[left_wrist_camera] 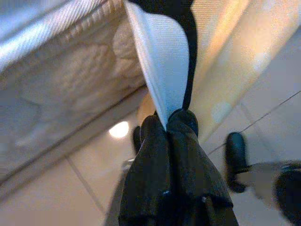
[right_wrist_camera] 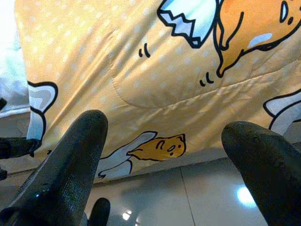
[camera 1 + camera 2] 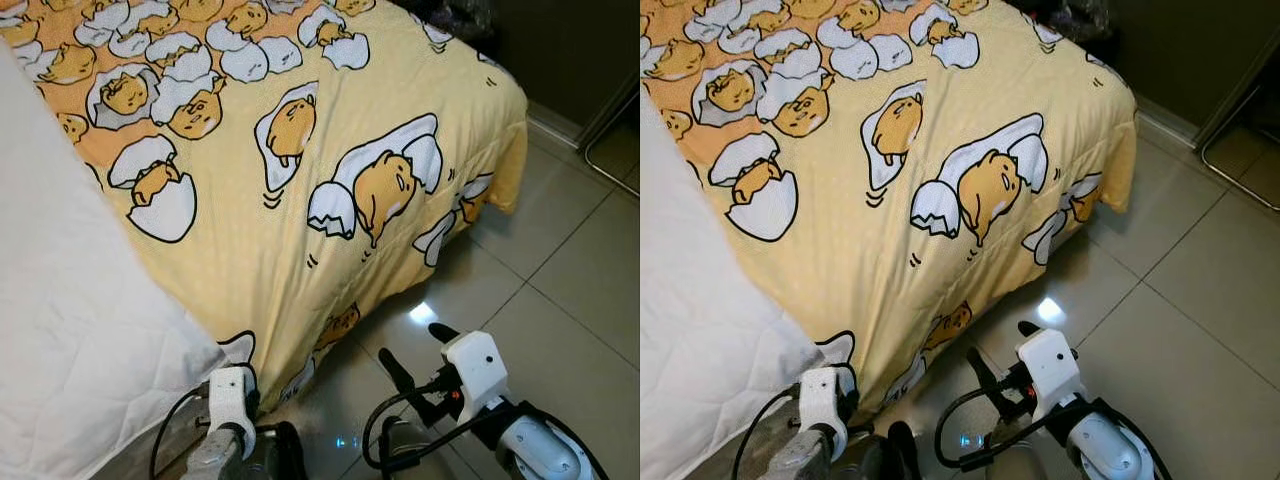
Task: Clean up the room
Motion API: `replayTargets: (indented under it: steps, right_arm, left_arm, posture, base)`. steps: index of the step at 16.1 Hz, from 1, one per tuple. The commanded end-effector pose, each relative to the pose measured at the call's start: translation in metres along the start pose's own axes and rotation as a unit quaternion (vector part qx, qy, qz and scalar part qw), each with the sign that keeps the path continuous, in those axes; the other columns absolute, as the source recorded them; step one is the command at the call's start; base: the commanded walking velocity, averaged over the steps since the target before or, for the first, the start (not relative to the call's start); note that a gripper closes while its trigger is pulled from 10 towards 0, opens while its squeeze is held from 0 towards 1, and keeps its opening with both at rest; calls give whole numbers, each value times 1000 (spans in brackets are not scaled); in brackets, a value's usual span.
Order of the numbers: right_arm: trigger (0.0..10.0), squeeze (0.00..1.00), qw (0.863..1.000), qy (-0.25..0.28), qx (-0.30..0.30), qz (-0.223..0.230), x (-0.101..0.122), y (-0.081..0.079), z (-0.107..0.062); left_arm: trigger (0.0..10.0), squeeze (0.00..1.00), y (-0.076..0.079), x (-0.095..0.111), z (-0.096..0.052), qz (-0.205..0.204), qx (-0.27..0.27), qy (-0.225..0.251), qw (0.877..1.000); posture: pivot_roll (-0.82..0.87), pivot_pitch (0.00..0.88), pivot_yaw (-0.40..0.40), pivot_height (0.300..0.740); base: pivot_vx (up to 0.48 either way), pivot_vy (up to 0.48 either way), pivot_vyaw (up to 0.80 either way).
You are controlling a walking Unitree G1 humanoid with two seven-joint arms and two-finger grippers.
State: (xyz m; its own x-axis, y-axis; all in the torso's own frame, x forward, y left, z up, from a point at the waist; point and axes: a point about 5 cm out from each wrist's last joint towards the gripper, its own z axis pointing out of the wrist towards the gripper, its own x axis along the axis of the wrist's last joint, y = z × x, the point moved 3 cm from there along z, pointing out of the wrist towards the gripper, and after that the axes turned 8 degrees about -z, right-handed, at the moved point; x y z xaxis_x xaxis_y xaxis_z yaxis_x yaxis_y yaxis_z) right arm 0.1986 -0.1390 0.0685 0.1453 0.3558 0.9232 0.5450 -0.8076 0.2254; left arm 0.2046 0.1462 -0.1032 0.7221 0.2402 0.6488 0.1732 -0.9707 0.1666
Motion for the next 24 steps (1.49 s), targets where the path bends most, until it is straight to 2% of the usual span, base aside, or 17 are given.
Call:
replayTargets:
  steps: [1,2,6,7,8,10,11,12,13,14,15,16,18,20,22,23,24]
  right_arm:
    - [10000,4,1000,-8,9,13,-7,-6,-2]
    - [10000,8,1000,-11,9,13,-9,-6,-2]
    - [10000,8,1000,-12,7,14,-14,-4,5]
    - [10000,12,1000,-5,2,15,-15,-2,14]
    - [10000,8,1000,2,-2,16,-15,1,22]
    - [10000,8,999,27,-18,13,-6,10,37]
    - [10000,8,998,48,-34,9,4,19,47]
    - [10000,8,997,62,-46,5,12,26,55]
    - [10000,8,996,70,-53,4,15,29,59]
    - [10000,12,994,82,-66,1,21,37,67]
    - [10000,8,993,86,-75,1,23,42,73]
    - [10000,8,992,93,-83,0,25,46,79]
    - [10000,4,988,102,-116,23,27,53,81]
    - [10000,8,983,101,-142,56,25,57,78]
    - [10000,0,973,93,-190,91,15,68,70]
    - [10000,24,971,89,-199,94,13,71,71]
    - [10000,125,971,88,-202,97,13,73,72]
  left_arm:
    - [10000,0,-30,-66,-21,19,62,-124,990]
    - [10000,1000,-45,-66,-24,34,86,-120,988]
    - [10000,1000,-77,-68,-35,36,123,-114,985]
    - [10000,1000,-98,-65,-44,34,147,-99,984]
    - [10000,1000,-107,-56,-47,42,159,-76,983]
    - [10000,1000,-91,-7,-41,51,134,46,989]
    - [10000,1000,-67,44,-42,61,104,155,981]
    - [10000,1000,-48,78,-43,59,83,219,970]
    - [10000,1000,-39,93,-44,48,73,245,965]
    - [10000,906,-20,120,-45,50,44,286,956]
    - [10000,0,-10,138,-45,32,26,311,949]
    - [10000,0,5,158,-47,14,-11,337,941]
    - [10000,0,17,173,-54,19,-40,356,933]
    - [10000,0,19,177,-64,24,-45,373,926]
    - [10000,0,21,190,-93,51,-44,424,903]
    - [10000,0,19,193,-96,50,-42,428,902]
    - [10000,0,19,196,-97,43,-39,427,902]
  posture:
    - [-294,227,113,740]
    - [-281,218,122,740]
    - [-249,172,140,740]
    - [-216,118,151,740]
    - [-196,87,153,740]
    - [-163,26,151,740]
    - [-153,0,150,740]
    - [-150,0,148,740]
    - [-150,0,148,740]
    - [-149,0,148,740]
    - [-153,0,149,740]
    - [-158,0,148,740]
    - [-175,0,153,740]
    - [-180,0,155,740]
    - [-191,0,167,740]
    - [-192,0,170,740]
    - [-186,0,170,740]
  base:
    - [0,0,0]
    - [0,0,0]
    - [0,0,0]
    - [0,0,0]
    - [0,0,0]
    - [0,0,0]
    - [0,0,0]
    - [0,0,0]
    - [0,0,0]
    - [0,0,0]
    - [0,0,0]
    - [0,0,0]
    - [0,0,0]
    - [0,0,0]
    - [0,0,0]
    - [0,0,587]
    - [0,0,731]
